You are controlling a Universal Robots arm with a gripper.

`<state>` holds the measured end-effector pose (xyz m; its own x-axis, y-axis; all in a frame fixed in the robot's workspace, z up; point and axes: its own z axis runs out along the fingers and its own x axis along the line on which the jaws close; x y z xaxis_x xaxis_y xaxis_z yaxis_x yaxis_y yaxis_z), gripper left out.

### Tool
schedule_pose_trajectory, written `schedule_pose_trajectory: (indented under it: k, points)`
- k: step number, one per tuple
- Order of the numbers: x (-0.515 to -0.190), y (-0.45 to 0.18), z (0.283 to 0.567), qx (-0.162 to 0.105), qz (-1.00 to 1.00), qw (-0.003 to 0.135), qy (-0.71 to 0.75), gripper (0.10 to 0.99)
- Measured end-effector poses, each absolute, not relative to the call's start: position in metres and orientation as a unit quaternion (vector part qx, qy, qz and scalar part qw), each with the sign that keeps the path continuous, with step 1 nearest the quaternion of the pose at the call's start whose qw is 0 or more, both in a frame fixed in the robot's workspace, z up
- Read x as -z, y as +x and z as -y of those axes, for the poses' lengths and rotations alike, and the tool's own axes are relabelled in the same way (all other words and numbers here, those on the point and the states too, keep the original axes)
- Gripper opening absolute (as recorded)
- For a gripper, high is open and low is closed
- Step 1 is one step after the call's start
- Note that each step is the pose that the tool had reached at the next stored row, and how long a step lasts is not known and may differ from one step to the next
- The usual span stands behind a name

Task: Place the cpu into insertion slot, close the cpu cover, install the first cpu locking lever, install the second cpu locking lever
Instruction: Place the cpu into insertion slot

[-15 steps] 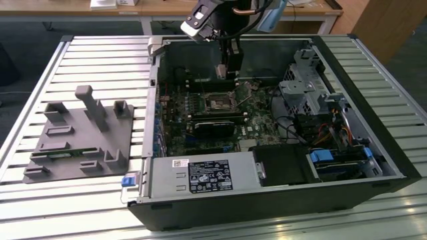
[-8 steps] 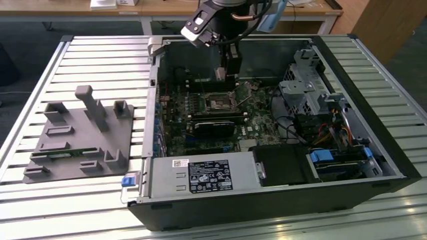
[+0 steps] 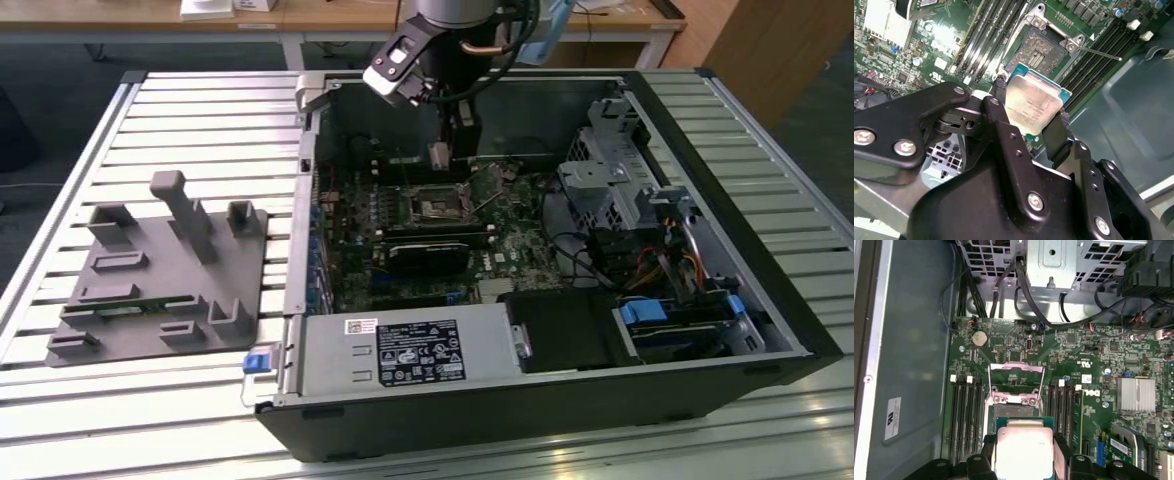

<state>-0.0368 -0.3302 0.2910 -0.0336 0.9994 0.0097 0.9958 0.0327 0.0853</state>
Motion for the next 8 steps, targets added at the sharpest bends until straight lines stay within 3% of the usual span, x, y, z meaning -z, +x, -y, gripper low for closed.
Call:
schedule_pose_trajectory:
  k: [8]
  points:
    - [-0.2808, -0.0368, 0.3297, -0.034, -0.718, 0.026, 0.695, 0.541]
